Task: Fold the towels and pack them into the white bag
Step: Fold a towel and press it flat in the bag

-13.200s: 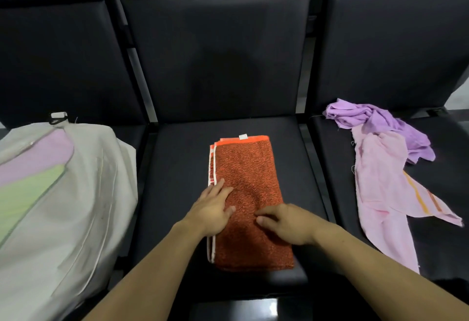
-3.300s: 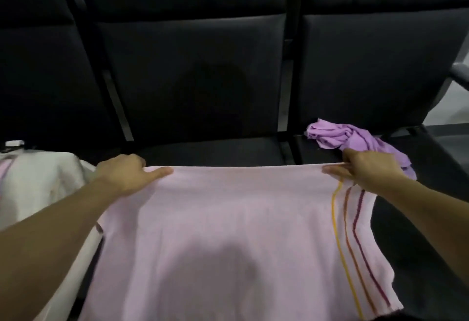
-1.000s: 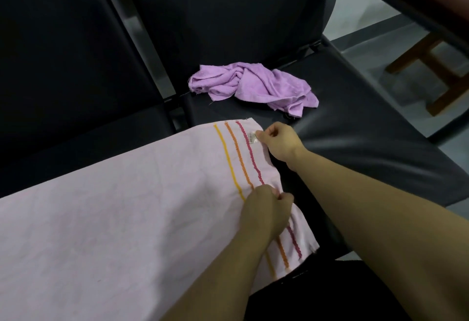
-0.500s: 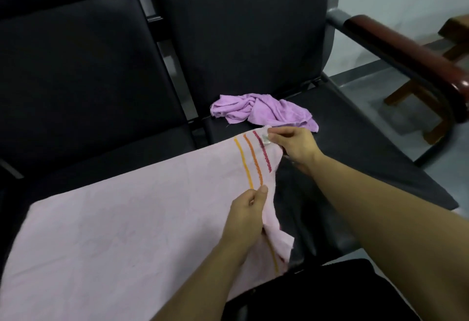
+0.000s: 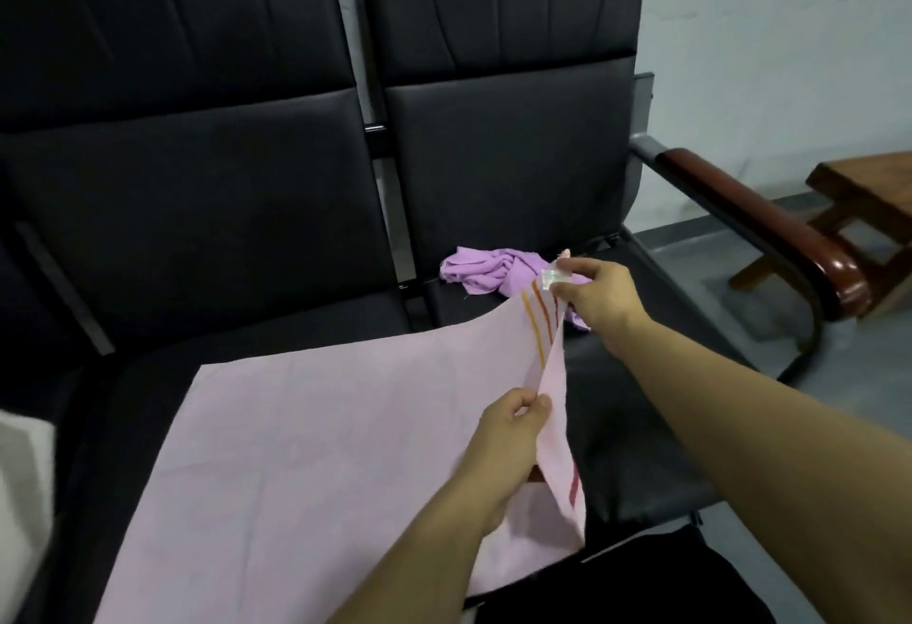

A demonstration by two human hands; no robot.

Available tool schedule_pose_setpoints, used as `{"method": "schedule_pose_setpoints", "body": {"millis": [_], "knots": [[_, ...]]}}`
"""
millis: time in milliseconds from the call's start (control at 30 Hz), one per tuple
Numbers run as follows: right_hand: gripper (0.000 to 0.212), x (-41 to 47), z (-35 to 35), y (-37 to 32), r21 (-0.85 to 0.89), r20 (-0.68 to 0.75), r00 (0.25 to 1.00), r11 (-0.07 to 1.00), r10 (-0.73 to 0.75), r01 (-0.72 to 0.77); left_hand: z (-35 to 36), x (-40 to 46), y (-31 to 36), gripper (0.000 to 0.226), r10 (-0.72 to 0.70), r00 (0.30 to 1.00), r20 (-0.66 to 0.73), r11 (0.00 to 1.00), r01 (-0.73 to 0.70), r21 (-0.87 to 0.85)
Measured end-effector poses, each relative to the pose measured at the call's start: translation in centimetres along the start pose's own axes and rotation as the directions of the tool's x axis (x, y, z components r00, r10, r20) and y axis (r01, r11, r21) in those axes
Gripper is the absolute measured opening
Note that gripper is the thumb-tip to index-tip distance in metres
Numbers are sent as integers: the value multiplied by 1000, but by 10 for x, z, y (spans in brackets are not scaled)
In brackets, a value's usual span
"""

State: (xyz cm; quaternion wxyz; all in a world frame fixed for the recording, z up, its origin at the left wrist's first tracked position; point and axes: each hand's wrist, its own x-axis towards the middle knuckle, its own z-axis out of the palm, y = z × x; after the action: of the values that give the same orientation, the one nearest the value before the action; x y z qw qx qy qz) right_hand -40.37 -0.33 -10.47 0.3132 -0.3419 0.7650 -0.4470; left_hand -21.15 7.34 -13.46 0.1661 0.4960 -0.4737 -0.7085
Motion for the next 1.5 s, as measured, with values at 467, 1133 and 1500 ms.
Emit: {"method": "schedule_pose_setpoints", "body": {"millis": [467,1133,1500], "knots": [[49,-68,206,-66,-276,286,954,945,-90,172,-183,-67,-38,57,101,915,-390,991,-57,122],[50,-140,434,-73,-179,713,701,965,-8,194,-379,-93,-158,35,-42,606,-794,827,467,312],[28,-106,244,6,-385,388,910,923,146,16,-387,-56,-147,55,-15,545,-838,884,399,244]]}}
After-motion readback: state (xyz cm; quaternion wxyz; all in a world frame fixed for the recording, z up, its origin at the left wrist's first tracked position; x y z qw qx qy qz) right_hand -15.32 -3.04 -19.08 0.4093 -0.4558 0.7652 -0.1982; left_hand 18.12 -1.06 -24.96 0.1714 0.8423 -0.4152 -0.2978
